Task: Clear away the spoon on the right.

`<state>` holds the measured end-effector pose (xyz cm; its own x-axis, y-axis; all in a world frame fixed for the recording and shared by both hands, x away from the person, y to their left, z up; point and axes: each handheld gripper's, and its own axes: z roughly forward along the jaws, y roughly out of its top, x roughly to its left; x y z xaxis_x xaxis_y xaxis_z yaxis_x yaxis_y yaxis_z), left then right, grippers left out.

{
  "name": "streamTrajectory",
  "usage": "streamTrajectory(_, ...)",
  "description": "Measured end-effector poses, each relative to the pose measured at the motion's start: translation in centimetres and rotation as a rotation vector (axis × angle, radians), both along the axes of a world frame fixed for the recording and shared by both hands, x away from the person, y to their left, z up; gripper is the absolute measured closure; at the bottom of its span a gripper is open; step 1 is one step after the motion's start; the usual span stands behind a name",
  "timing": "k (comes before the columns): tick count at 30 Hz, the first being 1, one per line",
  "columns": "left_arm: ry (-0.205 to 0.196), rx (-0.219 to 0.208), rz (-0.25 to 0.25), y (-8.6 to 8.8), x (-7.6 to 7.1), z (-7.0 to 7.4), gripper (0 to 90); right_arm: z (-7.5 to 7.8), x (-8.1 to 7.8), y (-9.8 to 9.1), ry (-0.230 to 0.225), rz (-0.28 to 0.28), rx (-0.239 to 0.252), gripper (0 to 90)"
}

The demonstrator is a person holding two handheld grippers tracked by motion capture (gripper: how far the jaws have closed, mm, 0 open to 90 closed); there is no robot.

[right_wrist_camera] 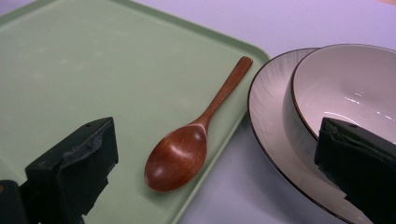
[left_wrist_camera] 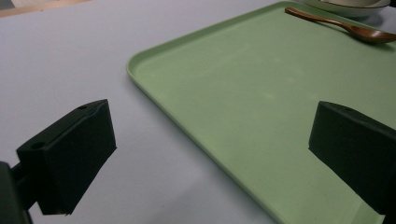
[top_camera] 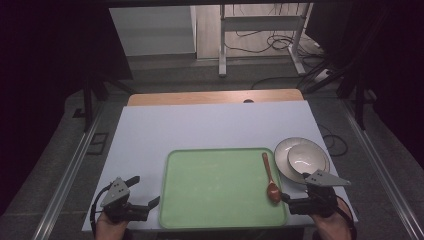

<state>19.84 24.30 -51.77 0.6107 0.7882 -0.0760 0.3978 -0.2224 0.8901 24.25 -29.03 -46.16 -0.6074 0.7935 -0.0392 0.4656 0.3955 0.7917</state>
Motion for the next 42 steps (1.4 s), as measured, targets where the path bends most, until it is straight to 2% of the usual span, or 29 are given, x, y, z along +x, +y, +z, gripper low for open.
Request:
streamTrajectory(9, 0.004, -0.002, -0.003, 0.0, 0.0, 0.0, 0.0, -0.2, -0.4, -0.6, -0.006, -0.025, -0.013, 0.0)
streamTrajectory(23, 0.006, 0.002, 0.002, 0.0, 0.0, -0.1, 0.0, -0.4, -1.2, -2.4, -0.001, -0.062, 0.01, 0.0)
streamTrajectory(35, 0.011, 0.002, 0.0, 0.0, 0.0, -0.1, 0.0, -1.4, -1.3, -4.3, -0.004, -0.104, 0.017, 0.0)
streamTrajectory(42, 0.014, 0.005, -0.002, 0.0, 0.0, -0.1, 0.0, -2.1, -1.0, -5.1, 0.021, -0.123, 0.021, 0.0)
